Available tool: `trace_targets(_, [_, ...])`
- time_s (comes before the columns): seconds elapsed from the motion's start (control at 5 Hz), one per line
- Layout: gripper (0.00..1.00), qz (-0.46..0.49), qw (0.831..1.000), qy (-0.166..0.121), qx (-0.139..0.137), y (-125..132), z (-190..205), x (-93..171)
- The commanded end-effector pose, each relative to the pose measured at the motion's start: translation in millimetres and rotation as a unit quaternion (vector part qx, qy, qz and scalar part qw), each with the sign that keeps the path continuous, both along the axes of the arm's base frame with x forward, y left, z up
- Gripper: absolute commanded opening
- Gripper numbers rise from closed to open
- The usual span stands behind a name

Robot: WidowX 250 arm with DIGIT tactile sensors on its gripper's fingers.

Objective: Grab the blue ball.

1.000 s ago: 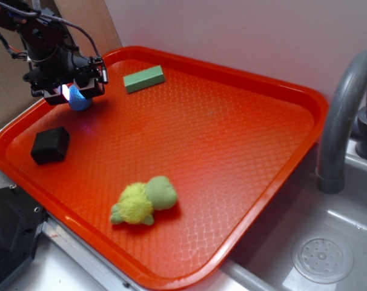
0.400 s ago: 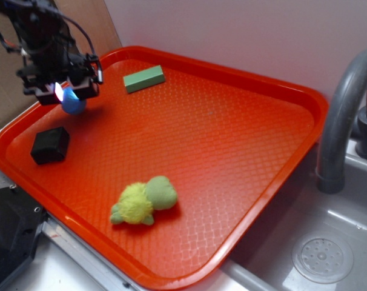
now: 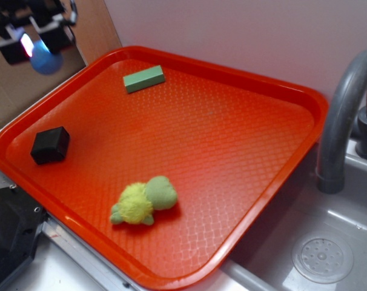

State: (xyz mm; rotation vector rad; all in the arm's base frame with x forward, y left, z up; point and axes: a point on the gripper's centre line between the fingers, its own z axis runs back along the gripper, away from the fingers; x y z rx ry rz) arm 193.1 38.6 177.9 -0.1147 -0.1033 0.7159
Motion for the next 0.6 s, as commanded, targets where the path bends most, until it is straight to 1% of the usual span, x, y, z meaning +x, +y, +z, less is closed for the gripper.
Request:
trace_targets(0.0, [0.0,-0.125,0.989,-0.06,0.057,-36.4,92.8,-4.1])
trace_targets(0.2, [0.0,-0.15,0.986,-0.054,0.047,-36.6,87.5,2.9])
trace_targets(0.4, [0.0,-0.144,0.986,-0.062,0.054,-36.1,85.9,5.1])
